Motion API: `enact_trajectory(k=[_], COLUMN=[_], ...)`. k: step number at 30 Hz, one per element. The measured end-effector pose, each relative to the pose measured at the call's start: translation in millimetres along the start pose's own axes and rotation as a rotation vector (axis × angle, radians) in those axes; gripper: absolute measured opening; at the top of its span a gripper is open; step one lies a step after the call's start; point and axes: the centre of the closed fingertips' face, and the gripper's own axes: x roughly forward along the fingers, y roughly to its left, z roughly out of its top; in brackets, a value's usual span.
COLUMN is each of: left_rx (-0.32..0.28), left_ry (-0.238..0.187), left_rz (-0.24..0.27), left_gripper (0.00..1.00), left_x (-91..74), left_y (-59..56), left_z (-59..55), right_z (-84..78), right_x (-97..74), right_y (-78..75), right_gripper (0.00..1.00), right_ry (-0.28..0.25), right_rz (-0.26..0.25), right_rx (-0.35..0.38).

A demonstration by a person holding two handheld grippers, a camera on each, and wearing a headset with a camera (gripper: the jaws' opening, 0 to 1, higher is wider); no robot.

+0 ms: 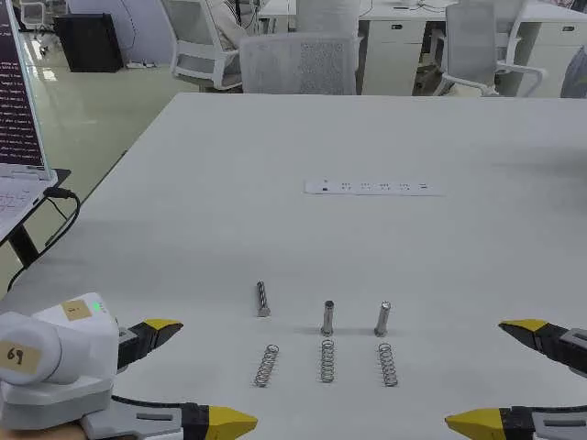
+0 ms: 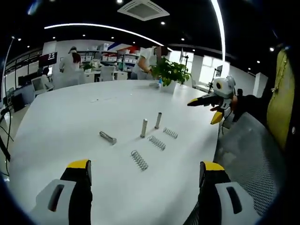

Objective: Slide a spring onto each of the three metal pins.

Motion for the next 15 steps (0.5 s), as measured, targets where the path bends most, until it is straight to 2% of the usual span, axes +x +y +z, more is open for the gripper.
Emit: enact_trajectory(k=[15], left_rx=[0.005], left_ry=[-0.003], left_rz=[0.007], left_gripper=[0.91], left_x=[-3.8], left_y=[-0.4], left_z=[2.3], right_z=[2.8], right_x=[-1.2], right_y=[6.1], right_gripper=[0.88], right_ry=[-0.007], right_rz=[-0.001], right_rx=[-0.003])
